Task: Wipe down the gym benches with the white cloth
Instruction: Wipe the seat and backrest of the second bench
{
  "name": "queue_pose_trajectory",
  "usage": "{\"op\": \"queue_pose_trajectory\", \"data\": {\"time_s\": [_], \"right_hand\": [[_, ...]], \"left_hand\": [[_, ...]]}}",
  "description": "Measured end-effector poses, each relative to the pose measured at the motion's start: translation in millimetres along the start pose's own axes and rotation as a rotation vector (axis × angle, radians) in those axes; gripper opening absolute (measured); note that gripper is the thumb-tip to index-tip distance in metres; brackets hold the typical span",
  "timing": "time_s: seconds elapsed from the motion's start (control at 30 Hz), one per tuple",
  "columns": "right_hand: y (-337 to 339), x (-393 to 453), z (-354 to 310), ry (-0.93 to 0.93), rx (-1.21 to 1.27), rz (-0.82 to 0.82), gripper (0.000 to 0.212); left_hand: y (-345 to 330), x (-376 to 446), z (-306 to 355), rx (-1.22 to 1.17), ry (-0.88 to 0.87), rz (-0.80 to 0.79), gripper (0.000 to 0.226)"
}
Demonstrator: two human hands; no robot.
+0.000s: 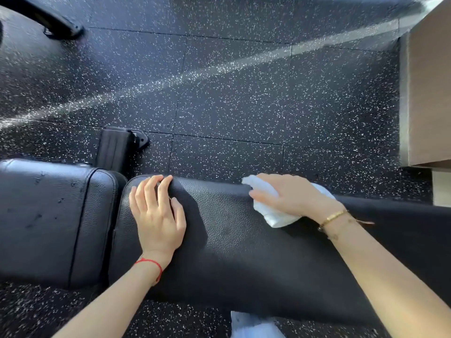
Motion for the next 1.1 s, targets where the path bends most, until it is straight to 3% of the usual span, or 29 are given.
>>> {"op": "queue_pose_trajectory", "data": {"time_s": [0.13, 0.27, 0.4, 0.53, 0.77, 0.9, 1.1], "right_hand": [[-2.7, 57.5, -70.5, 0.180, 0.095, -0.103, 0.044], [-6.3, 74.5, -96.8, 0.259, 0.080, -0.069, 0.051], [-5.6, 34.4, -44.0, 0.149, 0.118, 0.005, 0.049], [0.9, -1.9, 11.2, 0.001, 0.084, -0.031, 0.051], [-18.6, 43.2, -56.3, 0.134, 0.049, 0.062, 0.051], [-17.3, 19.6, -31.3, 0.116, 0.043, 0.133, 0.049], [-2.4, -54.9, 76.4, -0.211, -0.053, 0.144, 0.057]], "left_hand": [[-1.8, -0.5, -2.0, 0.004, -0.006, -0.006, 0.047], [-2.9, -0.2, -4.2, 0.010, -0.015, -0.014, 0.049], [-2.6, -0.4, -5.6, 0.019, -0.029, -0.032, 0.050], [-2.0, 0.5, -2.5, 0.042, -0.022, -0.041, 0.050], [-1.7, 0.3, -1.5, 0.069, -0.026, -0.051, 0.050], [-0.2, 1.8, -1.3, 0.065, -0.031, -0.062, 0.050], [-0.9, 0.3, 0.3, 0.077, -0.031, -0.061, 0.050]]}}
Point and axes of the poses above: each hand's wrist, its own x-axis towards the middle knuckle, its own y-axis out of the back of the hand, z = x × y, the point moved 1 cm from there along x, towards the middle knuckle, and after that the axes turned 5 degrees about -y, right-handed, at the moved point
